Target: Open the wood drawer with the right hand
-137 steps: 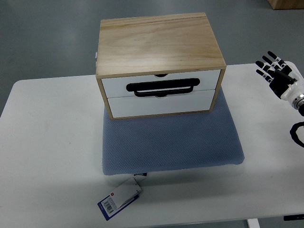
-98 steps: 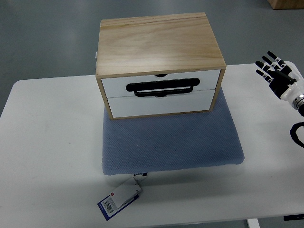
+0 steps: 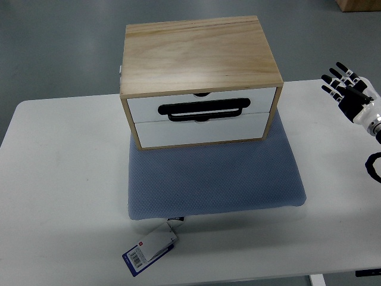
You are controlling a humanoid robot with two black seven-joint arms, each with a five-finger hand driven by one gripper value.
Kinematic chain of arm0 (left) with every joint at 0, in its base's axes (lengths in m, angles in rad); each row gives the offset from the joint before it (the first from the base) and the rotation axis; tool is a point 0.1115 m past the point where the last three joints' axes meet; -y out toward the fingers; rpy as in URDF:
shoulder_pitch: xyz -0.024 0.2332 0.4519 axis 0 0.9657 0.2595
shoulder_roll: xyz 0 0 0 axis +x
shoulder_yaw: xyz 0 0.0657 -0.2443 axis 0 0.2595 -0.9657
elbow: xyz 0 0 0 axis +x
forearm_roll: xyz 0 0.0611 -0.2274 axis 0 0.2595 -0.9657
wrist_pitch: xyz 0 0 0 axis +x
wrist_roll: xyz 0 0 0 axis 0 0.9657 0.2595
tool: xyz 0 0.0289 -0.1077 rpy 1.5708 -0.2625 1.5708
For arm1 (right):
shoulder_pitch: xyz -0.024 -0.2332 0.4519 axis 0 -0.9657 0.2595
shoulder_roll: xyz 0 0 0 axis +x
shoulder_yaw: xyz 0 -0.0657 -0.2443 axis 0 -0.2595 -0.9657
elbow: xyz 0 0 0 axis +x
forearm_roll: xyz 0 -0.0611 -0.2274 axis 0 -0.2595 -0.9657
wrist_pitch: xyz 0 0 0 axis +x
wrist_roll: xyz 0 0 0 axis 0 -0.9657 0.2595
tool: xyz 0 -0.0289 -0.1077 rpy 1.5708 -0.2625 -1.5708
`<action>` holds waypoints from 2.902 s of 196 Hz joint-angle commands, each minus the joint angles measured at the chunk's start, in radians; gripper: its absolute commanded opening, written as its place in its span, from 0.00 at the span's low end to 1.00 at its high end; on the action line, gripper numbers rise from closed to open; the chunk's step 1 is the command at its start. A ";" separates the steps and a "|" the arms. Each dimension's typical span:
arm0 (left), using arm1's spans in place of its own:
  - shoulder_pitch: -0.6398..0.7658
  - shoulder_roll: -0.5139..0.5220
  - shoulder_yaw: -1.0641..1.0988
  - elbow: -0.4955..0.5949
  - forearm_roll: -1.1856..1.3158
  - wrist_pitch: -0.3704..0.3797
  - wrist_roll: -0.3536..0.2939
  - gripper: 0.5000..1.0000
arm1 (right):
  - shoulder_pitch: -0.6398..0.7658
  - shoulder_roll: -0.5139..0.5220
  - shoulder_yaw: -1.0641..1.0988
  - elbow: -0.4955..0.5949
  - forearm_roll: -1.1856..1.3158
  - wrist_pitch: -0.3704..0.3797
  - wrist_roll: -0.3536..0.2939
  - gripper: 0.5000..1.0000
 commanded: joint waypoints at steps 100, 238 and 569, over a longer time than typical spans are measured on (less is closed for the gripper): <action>0.000 0.000 0.001 0.000 0.000 0.000 0.000 1.00 | 0.012 -0.009 0.011 -0.001 0.002 0.001 -0.003 0.87; 0.000 0.000 0.001 0.000 0.000 0.000 0.002 1.00 | 0.011 -0.012 0.006 0.001 0.000 0.002 -0.001 0.87; 0.000 0.000 0.001 0.000 0.000 0.000 0.000 1.00 | 0.942 -0.516 -1.189 0.111 0.161 0.382 0.000 0.86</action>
